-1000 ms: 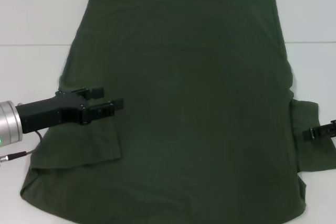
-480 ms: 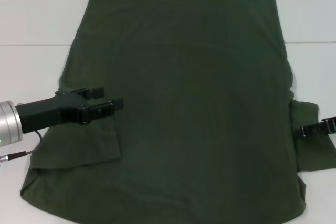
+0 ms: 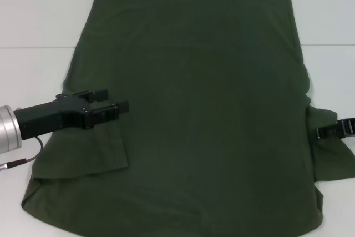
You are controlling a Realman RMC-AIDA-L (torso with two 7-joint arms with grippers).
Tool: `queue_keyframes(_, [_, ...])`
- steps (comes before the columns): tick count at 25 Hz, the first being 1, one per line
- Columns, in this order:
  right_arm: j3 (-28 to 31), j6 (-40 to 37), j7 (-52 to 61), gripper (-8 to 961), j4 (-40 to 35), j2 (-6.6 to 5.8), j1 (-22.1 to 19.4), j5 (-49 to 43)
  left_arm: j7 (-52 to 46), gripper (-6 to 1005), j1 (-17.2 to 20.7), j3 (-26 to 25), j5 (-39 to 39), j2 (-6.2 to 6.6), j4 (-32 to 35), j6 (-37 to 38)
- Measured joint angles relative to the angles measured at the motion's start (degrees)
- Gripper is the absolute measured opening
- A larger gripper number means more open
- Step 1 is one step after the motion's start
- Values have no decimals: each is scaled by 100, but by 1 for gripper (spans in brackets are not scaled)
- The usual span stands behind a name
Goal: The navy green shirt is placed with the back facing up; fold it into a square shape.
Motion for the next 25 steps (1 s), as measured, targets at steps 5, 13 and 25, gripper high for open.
queue_keyframes(5, [61, 10, -50, 797, 17, 3, 1, 30, 3, 765, -5, 0, -4, 2, 0, 0])
queue_keyframes(13, [35, 10, -46, 560, 45, -17, -22, 4, 3, 765, -17, 0, -13, 3, 0, 0])
queue_keyframes(25, [89, 132, -45, 175, 13, -19, -78, -1, -7, 765, 3, 0, -90, -6, 0, 0])
